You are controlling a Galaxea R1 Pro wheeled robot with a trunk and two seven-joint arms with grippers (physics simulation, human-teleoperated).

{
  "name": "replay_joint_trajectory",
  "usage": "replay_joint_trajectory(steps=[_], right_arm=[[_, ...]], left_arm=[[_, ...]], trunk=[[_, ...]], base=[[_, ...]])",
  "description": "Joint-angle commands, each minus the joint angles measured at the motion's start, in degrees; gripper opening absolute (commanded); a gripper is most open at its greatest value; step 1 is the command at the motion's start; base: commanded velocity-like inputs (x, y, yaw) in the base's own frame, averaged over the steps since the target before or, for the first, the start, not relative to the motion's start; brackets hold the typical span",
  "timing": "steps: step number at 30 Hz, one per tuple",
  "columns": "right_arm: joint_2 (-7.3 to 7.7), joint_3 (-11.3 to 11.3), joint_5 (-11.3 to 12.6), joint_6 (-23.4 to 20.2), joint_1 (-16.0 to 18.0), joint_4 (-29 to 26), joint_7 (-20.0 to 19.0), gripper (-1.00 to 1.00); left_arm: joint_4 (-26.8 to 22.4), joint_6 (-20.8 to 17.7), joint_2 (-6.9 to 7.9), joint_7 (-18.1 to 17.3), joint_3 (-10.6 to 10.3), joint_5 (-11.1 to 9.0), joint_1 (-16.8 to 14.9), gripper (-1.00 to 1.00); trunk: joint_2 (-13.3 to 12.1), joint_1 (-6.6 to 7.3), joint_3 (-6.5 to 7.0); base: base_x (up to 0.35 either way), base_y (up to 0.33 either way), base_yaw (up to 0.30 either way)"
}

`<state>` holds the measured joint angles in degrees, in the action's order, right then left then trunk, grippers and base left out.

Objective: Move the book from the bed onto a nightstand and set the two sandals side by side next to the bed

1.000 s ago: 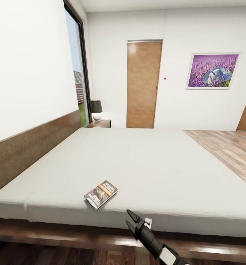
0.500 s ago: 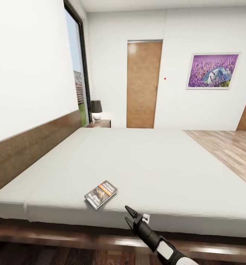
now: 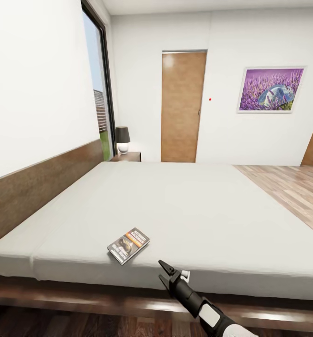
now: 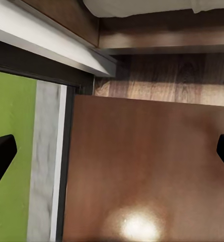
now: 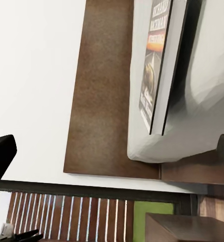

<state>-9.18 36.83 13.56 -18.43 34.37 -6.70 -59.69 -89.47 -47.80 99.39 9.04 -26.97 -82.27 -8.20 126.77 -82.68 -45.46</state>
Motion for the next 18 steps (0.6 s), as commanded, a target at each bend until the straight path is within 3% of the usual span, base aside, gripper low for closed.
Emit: replay_joint_trajectory(steps=[1, 18], right_arm=[[0.00, -0.3, 0.6, -0.6, 0.1, -0.1, 0.0, 1.00], [0.12, -0.3, 0.6, -0.6, 0.5, -0.1, 0.2, 1.00]], left_arm=[[-0.1, -0.1, 0.02, 0.5, -0.4, -0.6, -0.4, 1.00], [-0.1, -0.1, 0.02, 0.5, -0.4, -0.5, -0.4, 1.00]], trunk=[[0.0, 0.01, -0.06], [0.0, 0.01, -0.06]], base=[[0.000, 0.000, 0.000], [0.000, 0.000, 0.000]])
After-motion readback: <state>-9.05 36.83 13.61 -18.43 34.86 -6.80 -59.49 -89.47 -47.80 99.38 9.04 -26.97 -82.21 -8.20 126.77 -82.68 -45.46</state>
